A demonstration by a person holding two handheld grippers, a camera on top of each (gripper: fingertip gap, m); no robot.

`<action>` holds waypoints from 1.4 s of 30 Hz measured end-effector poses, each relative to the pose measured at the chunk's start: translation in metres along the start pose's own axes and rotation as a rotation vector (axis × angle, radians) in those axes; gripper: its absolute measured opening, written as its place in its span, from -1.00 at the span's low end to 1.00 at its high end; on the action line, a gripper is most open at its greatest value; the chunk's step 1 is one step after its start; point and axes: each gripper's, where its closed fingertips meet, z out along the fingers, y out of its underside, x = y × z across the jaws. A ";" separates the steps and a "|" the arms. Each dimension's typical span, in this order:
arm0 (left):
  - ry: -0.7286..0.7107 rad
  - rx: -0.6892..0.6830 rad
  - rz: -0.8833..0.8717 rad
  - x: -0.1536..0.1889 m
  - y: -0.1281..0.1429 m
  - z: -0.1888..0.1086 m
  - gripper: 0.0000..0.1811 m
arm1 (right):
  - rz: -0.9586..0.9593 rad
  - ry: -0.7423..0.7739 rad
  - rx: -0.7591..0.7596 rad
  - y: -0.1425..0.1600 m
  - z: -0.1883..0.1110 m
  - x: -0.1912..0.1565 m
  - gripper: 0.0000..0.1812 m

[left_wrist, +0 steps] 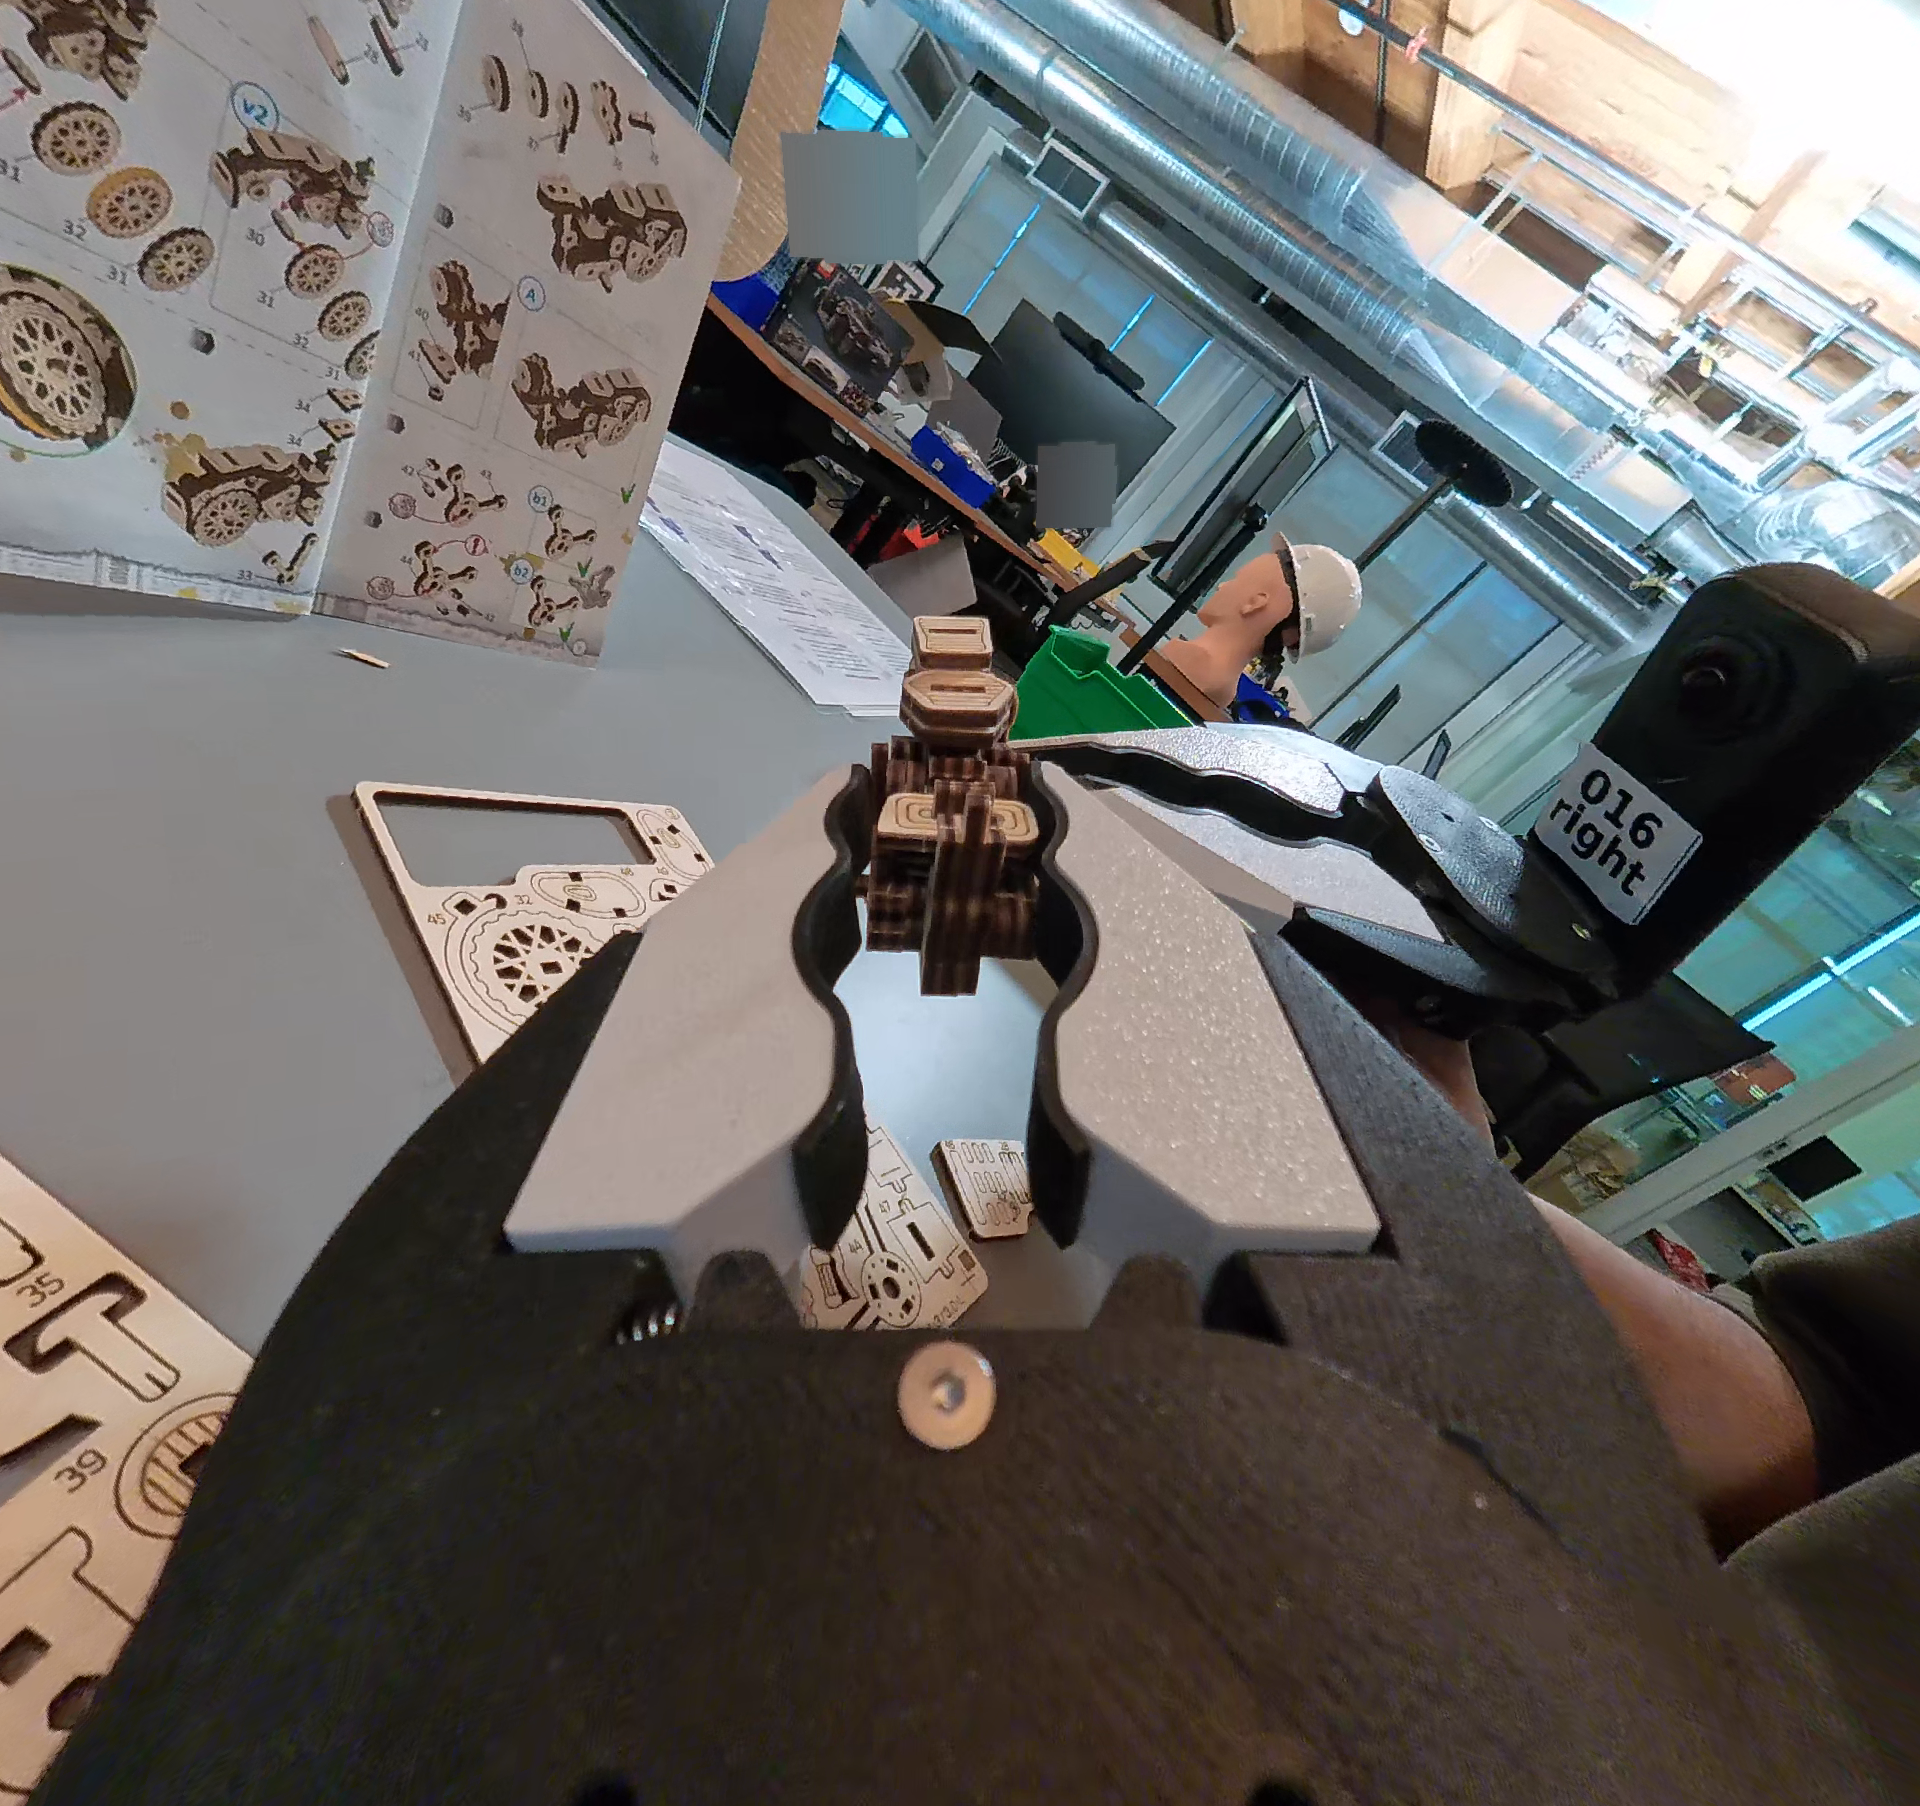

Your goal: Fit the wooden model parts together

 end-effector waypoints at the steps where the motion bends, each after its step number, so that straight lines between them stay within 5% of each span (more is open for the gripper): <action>1: 0.000 0.000 0.000 0.000 0.000 0.000 -0.72 | -0.002 0.002 -0.001 0.000 0.000 0.000 -0.91; 42: -0.019 -0.011 0.123 0.006 0.002 0.001 -0.72 | -0.080 0.045 -0.009 -0.001 -0.002 0.001 -0.91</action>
